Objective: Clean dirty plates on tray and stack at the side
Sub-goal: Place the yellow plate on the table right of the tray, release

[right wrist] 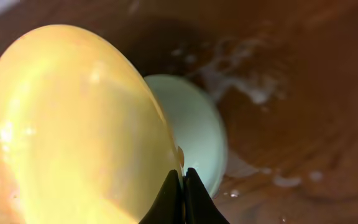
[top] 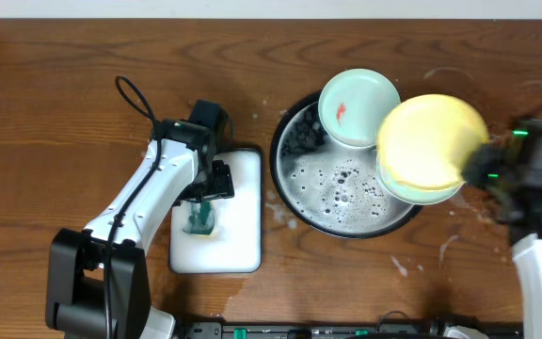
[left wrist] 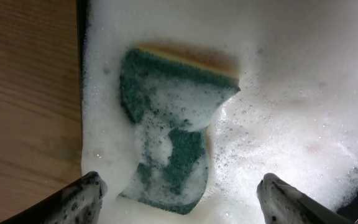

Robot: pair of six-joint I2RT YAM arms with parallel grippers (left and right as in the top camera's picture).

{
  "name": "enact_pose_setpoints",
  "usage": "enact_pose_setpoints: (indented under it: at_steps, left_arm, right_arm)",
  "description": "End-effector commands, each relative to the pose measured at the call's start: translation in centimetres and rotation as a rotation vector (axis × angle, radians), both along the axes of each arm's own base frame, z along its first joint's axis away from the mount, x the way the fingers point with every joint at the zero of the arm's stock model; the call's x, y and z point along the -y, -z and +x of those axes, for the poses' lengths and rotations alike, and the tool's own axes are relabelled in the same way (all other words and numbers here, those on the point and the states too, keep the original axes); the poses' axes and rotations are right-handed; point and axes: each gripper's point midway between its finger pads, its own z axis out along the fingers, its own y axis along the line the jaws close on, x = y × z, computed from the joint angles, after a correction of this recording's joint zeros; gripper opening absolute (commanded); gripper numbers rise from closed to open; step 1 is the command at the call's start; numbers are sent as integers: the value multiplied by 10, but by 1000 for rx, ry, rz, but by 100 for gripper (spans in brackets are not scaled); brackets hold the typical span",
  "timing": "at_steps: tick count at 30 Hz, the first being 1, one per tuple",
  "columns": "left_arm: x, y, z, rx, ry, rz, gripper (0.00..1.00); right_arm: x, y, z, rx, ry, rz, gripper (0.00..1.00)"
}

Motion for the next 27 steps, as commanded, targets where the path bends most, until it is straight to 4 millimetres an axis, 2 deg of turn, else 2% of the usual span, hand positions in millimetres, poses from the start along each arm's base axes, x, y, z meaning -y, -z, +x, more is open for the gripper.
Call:
enact_pose_setpoints:
  at_steps: [1, 5, 9, 15, 18, 23, 24, 27]
  left_arm:
    - [-1, -4, 1, 14, -5, 1, 82]
    - [-1, -4, 1, 14, -5, 1, 82]
    - [-1, -4, 1, 15, -5, 1, 82]
    - [-1, -4, 1, 15, -5, 1, 82]
    - [-1, -4, 1, 14, -5, 1, 82]
    - [-1, -4, 1, 15, -5, 1, 82]
    - [-1, -4, 1, 14, -5, 1, 82]
    - [-1, -4, 1, 14, -5, 1, 82]
  right_arm:
    - [24, 0, -1, 38, 94, 194, 1]
    - [85, 23, -13, 12, 328, 259, 1]
    - [131, 50, -20, 9, 541, 359, 1]
    - [177, 82, -15, 39, 662, 399, 1]
    - [187, 95, -12, 32, 650, 384, 1]
    - [180, 113, -8, -50, 532, 298, 1]
    - [179, 115, -9, -65, 534, 288, 6]
    - [172, 111, -4, -60, 510, 282, 38]
